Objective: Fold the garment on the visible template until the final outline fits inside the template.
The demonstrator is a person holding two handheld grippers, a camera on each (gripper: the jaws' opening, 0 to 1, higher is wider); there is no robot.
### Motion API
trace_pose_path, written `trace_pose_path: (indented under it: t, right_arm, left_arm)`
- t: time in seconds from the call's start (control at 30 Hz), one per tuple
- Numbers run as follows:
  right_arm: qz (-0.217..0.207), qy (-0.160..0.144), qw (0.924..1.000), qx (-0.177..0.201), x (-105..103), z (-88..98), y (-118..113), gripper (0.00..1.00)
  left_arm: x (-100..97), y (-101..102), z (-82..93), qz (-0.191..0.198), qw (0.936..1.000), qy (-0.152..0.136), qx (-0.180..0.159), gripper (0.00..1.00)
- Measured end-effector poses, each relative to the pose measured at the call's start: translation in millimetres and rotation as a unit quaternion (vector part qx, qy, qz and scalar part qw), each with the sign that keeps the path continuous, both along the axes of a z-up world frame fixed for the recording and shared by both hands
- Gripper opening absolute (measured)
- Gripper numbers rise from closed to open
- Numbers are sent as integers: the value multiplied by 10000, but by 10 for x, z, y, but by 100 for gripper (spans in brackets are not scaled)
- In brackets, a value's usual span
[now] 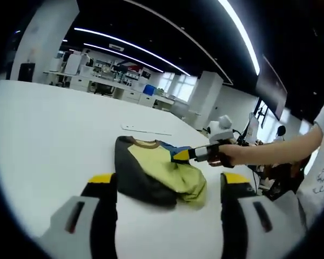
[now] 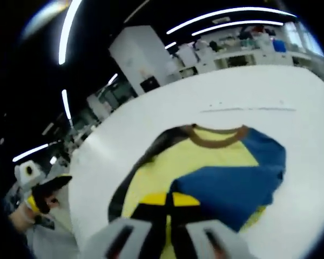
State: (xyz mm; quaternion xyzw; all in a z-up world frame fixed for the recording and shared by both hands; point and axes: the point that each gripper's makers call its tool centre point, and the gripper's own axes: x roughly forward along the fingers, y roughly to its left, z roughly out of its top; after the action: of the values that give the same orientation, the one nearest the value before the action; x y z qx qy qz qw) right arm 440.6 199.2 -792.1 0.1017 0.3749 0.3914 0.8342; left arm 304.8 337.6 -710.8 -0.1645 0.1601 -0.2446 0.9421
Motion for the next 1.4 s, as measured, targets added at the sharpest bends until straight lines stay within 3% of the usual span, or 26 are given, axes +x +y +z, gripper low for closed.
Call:
trace_pose_path:
  t: [0.27,0.57,0.87,1.03,1.27,1.4]
  right_arm:
    - [146,-203,9997,-21,-38,39,-83,0]
    - [-82,-307,9990,305,-133,184,-293,26]
    - [-384,-486,9979,197,-85,144,-646,54]
    - [-530,-376,9978,102,-150,73,-773,57]
    - [-756,-325,9966,-38,-50,-18,-1019,53]
    - [-792,-313,9963,-100,-56,-46,-1046,50]
  left_arm:
    - [-6,-5,12,12,10000,-8,-8,76]
    - [-35,28,-39,5,10000,45,-21,76]
    - [-75,36,-98,21,9999,117,-40,76]
    - [-92,35,-110,22,9999,126,-50,77]
    - [-96,59,-110,46,9999,123,-63,77]
    - [-95,62,-111,54,9999,126,-64,77]
